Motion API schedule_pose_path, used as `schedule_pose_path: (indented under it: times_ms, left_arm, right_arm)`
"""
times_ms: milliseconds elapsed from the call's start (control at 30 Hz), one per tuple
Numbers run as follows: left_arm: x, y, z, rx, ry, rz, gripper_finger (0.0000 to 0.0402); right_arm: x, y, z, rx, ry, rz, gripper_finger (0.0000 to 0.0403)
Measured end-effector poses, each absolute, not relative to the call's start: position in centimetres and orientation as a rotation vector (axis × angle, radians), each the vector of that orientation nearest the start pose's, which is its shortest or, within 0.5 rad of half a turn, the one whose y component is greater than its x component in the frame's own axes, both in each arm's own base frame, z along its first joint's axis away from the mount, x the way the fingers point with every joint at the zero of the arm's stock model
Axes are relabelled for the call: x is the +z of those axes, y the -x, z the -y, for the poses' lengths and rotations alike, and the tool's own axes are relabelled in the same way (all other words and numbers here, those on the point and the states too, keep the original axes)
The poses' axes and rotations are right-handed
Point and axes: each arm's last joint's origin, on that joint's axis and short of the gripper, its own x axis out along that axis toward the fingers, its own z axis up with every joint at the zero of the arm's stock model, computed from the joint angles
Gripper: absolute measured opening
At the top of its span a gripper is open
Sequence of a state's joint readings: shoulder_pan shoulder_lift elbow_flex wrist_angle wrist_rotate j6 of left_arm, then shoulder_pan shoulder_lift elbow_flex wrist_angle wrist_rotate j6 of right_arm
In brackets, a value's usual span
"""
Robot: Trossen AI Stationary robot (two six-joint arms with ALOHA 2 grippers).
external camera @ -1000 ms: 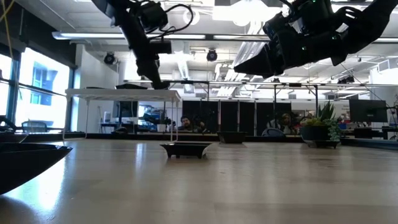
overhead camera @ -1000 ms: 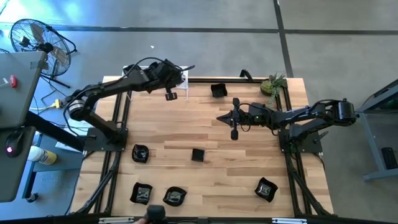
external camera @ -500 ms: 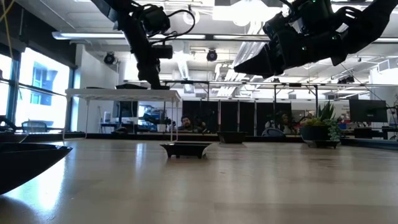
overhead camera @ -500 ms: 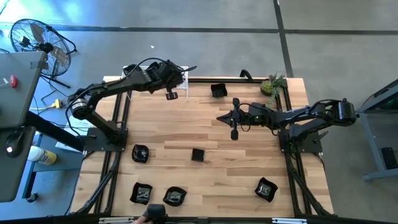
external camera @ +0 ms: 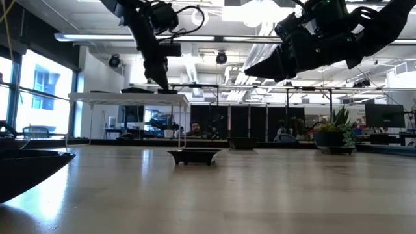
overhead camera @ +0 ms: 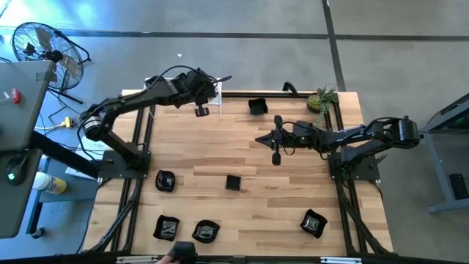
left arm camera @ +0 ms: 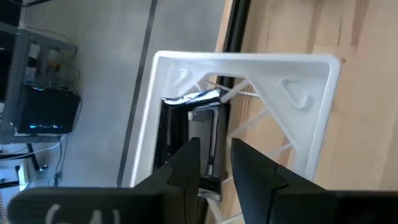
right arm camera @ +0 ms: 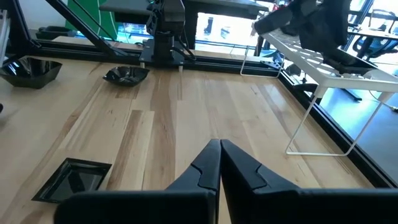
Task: Pick & Place Mini shaped plates
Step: Stack the black square plate on top of the black square plate on the shelf
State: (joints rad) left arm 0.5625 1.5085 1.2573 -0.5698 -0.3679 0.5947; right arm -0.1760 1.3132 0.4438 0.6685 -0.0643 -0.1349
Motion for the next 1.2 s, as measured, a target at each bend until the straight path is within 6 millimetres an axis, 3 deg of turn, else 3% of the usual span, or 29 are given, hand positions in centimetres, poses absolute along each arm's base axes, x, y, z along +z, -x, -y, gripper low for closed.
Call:
schedule_pose_path:
  times_ms: [267,600,833,1200]
  left_arm:
    - [31.5,-26.8,-17.9,0.562,-0.393,-1.008,0.0085]
    - [30.7,-26.9,-18.2,0.527,-0.38,-1.05,0.0006]
    - [29.8,-27.3,-18.9,0.573,-0.382,-1.093,0.0005]
    - [29.9,-27.2,-18.9,0.594,-0.397,-1.097,0.0002]
  right_arm:
    - [19.1,-24.8,4.2,-0.097,0.114,-0.208,0.0004]
    - [19.0,-24.8,4.2,-0.097,0.112,-0.222,0.0002]
    - [19.0,-24.8,4.2,-0.096,0.11,-0.221,0.0006]
    - [19.0,-24.8,4.2,-0.091,0.109,-0.221,0.0006]
